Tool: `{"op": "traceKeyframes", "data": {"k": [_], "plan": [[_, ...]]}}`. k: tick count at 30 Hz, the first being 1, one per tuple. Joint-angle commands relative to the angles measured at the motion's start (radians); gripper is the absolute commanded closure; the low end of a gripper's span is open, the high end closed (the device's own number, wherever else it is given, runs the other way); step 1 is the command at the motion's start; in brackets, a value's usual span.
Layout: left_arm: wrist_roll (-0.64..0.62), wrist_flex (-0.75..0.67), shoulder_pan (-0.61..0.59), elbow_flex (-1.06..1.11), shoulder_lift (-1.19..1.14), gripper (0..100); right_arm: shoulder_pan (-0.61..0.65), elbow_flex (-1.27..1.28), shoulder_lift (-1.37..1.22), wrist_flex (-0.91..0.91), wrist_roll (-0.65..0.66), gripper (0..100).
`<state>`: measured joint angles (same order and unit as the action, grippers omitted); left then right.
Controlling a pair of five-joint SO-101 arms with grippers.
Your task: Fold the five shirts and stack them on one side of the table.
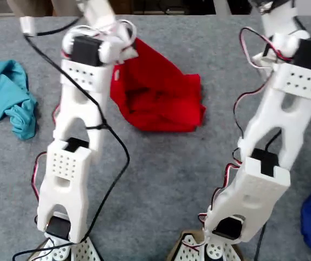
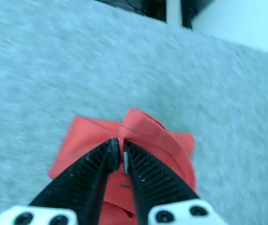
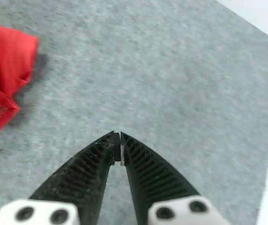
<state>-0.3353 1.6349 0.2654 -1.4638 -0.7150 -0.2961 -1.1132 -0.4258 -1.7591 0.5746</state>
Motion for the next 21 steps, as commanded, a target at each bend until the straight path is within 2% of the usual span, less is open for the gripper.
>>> {"op": "traceKeyframes", "data": {"k": [1,10,21], "plan": [[-0.005,0.003,0.101,-0.014,0.012,98,-0.067,-0.082,0.012,-0.017,0.035,98.0],[0.002,-0.046,0.327,0.091,-0.015,98,-0.222,-0.159,0.013,-0.017,0.086,98.0],[-0.002,-0.084,0.397,0.132,-0.196,98,-0.249,-0.168,0.013,-0.021,0.114,98.0]]}}
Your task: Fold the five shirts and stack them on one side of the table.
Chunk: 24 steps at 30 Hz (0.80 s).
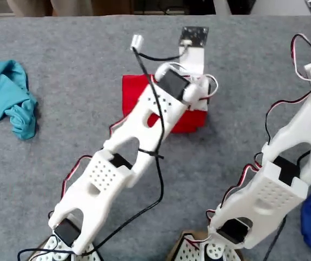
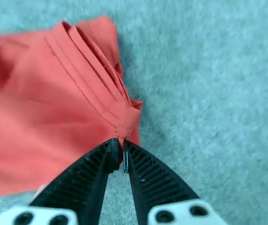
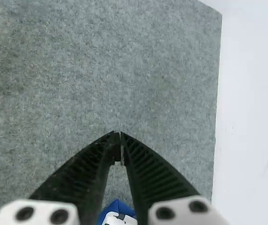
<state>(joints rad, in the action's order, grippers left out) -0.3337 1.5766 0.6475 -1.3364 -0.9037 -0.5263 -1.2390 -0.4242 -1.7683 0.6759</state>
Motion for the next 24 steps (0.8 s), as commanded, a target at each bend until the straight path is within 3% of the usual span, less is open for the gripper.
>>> {"op": "traceKeyframes", "data": {"k": [1,7,13,19,21,24], "plan": [[-0.005,-0.034,0.015,0.002,-0.024,98,-0.019,-0.041,0.012,-0.012,0.012,98.0],[0.002,-0.054,0.009,0.0,-0.081,95,-0.016,-0.039,0.007,-0.012,0.014,98.0],[0.002,0.009,0.011,0.0,-0.076,67,-0.012,-0.039,0.005,-0.012,0.014,98.0],[-0.002,0.08,-0.072,-0.206,-0.074,74,-0.012,-0.039,0.005,-0.012,0.014,98.0],[-0.002,0.106,-0.098,-0.327,-0.074,80,-0.012,-0.039,0.005,-0.012,0.014,98.0],[-0.006,0.06,-0.14,-0.33,-0.064,91,-0.012,-0.038,0.005,-0.012,0.014,98.0]]}}
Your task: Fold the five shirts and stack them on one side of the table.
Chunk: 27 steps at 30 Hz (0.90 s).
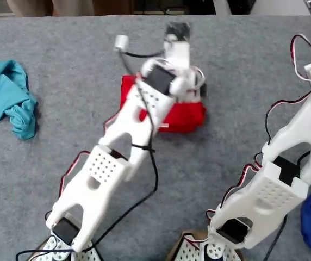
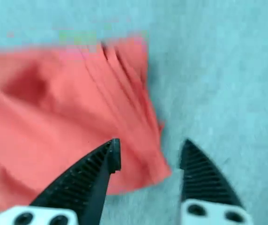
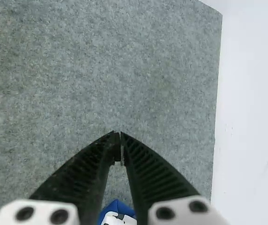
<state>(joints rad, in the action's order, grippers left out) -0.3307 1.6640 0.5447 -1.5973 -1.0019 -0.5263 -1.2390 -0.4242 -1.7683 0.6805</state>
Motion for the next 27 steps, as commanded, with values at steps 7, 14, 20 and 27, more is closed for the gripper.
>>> {"op": "traceKeyframes", "data": {"k": [7,14,20,27], "plan": [[-0.009,-0.186,-0.078,0.014,0.027,98,-0.01,-0.038,0.004,-0.012,0.009,98.0],[-0.009,-0.344,-0.083,0.229,-0.068,98,-0.01,-0.038,0.004,-0.011,0.008,98.0],[-0.009,-0.476,-0.078,0.269,-0.153,98,0.015,-0.03,0.002,-0.012,0.003,98.0],[-0.009,-0.697,-0.023,0.275,-0.228,98,0.035,-0.002,0.004,-0.009,0.008,98.0]]}}
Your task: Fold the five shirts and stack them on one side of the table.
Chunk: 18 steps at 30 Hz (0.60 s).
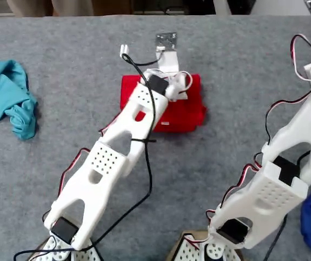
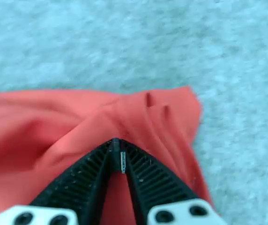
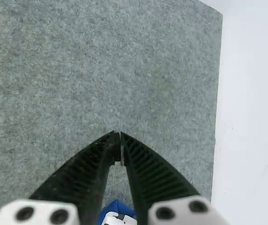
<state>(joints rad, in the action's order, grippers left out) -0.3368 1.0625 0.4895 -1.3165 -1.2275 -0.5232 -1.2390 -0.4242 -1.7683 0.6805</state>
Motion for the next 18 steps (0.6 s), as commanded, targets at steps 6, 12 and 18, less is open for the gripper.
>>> {"op": "traceKeyframes", "data": {"k": [6,12,18], "plan": [[-0.003,-0.256,0.028,-0.014,-0.05,98,0.058,0.001,0.004,-0.012,0.0,98.0],[-0.005,-0.252,0.023,-0.057,-0.05,98,0.082,0.025,0.008,-0.014,-0.002,98.0],[0.003,0.002,-0.011,-0.29,-0.05,96,0.136,0.031,0.015,-0.015,-0.089,98.0]]}}
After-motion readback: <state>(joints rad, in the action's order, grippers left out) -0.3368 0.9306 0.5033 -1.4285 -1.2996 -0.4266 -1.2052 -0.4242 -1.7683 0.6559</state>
